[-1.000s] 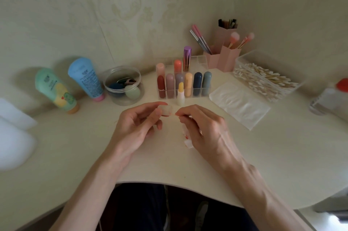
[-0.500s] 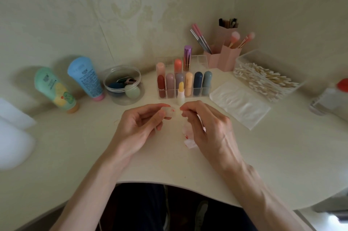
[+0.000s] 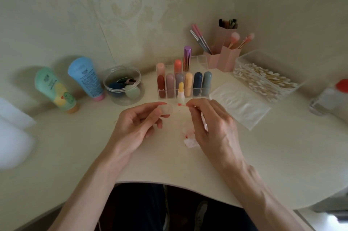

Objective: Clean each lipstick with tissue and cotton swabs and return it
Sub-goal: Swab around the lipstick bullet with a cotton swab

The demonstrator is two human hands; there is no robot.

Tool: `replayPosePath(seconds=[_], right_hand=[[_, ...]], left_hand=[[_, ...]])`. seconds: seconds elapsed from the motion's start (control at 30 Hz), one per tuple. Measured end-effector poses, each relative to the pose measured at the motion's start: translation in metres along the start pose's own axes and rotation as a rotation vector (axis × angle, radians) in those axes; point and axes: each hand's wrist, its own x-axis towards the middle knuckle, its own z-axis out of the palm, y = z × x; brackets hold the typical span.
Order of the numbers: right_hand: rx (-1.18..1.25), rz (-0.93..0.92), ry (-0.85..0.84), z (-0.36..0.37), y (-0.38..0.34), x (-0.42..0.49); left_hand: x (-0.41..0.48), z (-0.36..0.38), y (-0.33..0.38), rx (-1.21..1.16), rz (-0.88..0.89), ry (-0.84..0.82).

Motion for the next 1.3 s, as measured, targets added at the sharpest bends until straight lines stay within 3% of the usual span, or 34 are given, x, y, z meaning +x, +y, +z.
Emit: replayPosePath(seconds=[0.27,0.47,0.93,1.3], right_hand=[[0.091,-0.072,-0.019,0.0046,-0.0009,0.0006],[0.012,-0.108,-0.008,0.0018,-0.0029,0.0009],[0.076,-0.066,-0.147,0.0066,-0.0052,-0.0023],[0.085,-0.041,-0.149,0.0075,-0.0064,-0.0023]], left_hand=[[0.0005,-0.0003,-0.0010,0.040,-0.007,-0.031],[0.0024,-0.0001,-0.0032,0.060,-0.008,-0.046],[0.0021,0.0004,-0.0065,-0.005,0.020,-0.003],[0.0012,0.0032,-0.0071,0.020,0.054,-0.001]])
